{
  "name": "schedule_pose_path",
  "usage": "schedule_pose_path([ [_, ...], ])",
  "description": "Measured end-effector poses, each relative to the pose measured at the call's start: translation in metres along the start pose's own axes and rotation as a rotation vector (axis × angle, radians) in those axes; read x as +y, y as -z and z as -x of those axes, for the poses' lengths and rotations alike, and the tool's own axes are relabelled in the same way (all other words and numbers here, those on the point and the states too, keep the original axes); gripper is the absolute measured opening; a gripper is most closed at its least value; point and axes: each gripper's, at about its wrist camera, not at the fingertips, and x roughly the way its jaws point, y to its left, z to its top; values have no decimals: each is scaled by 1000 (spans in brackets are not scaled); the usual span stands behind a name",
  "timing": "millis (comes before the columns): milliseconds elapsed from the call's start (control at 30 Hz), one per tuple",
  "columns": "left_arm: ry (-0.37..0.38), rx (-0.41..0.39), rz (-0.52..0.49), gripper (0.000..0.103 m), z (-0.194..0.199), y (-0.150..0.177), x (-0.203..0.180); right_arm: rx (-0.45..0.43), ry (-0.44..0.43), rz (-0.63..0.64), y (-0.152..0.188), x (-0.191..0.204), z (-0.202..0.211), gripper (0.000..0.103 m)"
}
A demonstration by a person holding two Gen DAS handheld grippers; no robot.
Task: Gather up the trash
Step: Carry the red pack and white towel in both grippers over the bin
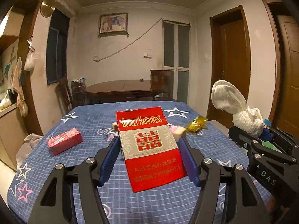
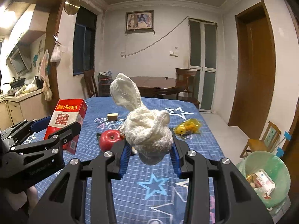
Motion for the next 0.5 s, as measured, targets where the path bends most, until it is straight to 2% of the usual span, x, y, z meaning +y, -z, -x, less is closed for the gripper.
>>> schedule_pose_path([
  [267, 75, 6, -38, 65, -8, -6, -42, -2, 87, -28, -1, -43, 16, 36],
  [500, 169, 10, -85, 65, -22, -14, -98, 13, 191, -65, 4, -96, 32, 36],
])
